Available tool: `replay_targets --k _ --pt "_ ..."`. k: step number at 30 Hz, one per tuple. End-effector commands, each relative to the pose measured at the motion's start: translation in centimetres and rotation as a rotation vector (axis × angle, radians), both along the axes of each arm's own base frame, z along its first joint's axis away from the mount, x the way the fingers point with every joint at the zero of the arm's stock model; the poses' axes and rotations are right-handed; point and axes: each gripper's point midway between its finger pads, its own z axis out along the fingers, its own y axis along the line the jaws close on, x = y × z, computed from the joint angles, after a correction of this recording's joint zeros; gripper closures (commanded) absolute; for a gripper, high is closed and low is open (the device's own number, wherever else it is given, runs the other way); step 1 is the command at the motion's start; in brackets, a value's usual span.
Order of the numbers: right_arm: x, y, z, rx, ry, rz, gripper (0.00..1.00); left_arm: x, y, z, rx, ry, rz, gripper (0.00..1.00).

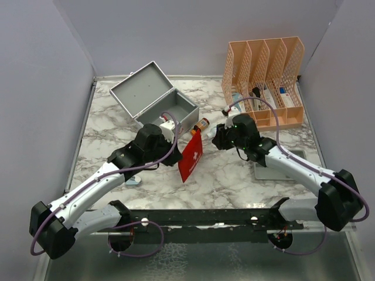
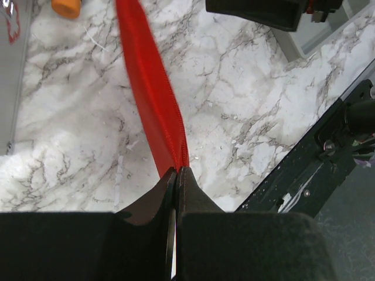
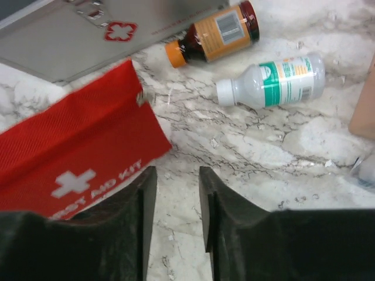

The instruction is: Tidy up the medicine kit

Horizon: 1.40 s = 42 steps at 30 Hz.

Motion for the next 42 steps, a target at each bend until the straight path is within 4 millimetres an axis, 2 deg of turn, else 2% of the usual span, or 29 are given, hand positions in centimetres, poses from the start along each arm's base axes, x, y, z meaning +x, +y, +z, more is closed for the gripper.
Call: replay_targets --k 1,3,5,9,14,18,21,26,29,32,38,42 --pt "-1.8 1.8 6.9 0.107 -0.163 0.216 0.6 1.8 -0.3 3.6 0.011 -0.165 -0.043 1.0" --pt "-3.5 2.8 9.4 0.172 -0.233 0.332 0.53 1.9 -0.8 4.3 0.02 -0.204 -0.099 1.0" --pt "-4.6 3.3 11.4 0.219 -0.299 0.402 0.5 1.5 -1.3 4.6 0.028 -0.245 -0.187 1.0" --pt "-4.8 4.1 13.8 0.227 -0.38 0.484 0.5 1.0 -1.8 5.6 0.04 -0.322 -0.3 1.0" --pt "-4.5 5.9 14.4 0.181 -0.448 0.639 0.5 0.1 -2.1 7.8 0.042 -0.435 -0.44 1.0" --pt "-5.6 7.0 15.4 0.178 -0.557 0.802 0.5 -0.2 -1.6 8.0 0.085 -0.511 -0.505 1.0" --pt "-6.9 7.4 15.7 0.16 -0.656 0.938 0.49 -0.2 -1.1 8.0 0.123 -0.554 -0.532 1.0" --pt "-8.4 7.7 16.1 0.166 -0.74 1.057 0.48 0.2 -0.2 7.6 0.198 -0.637 -0.57 1.0" --pt "-9.1 7.9 15.4 0.174 -0.745 1.114 0.46 0.6 0.2 7.9 0.235 -0.683 -0.576 1.0" --pt "-8.8 8.1 14.6 0.172 -0.74 1.127 0.46 0.6 0.4 8.2 0.26 -0.722 -0.602 1.0" --pt "-7.9 8.9 14.8 0.177 -0.746 1.133 0.45 0.4 0.9 7.9 0.301 -0.758 -0.64 1.0" --pt "-7.7 9.4 13.7 0.178 -0.698 1.159 0.45 0.1 0.9 7.9 0.305 -0.778 -0.659 1.0"
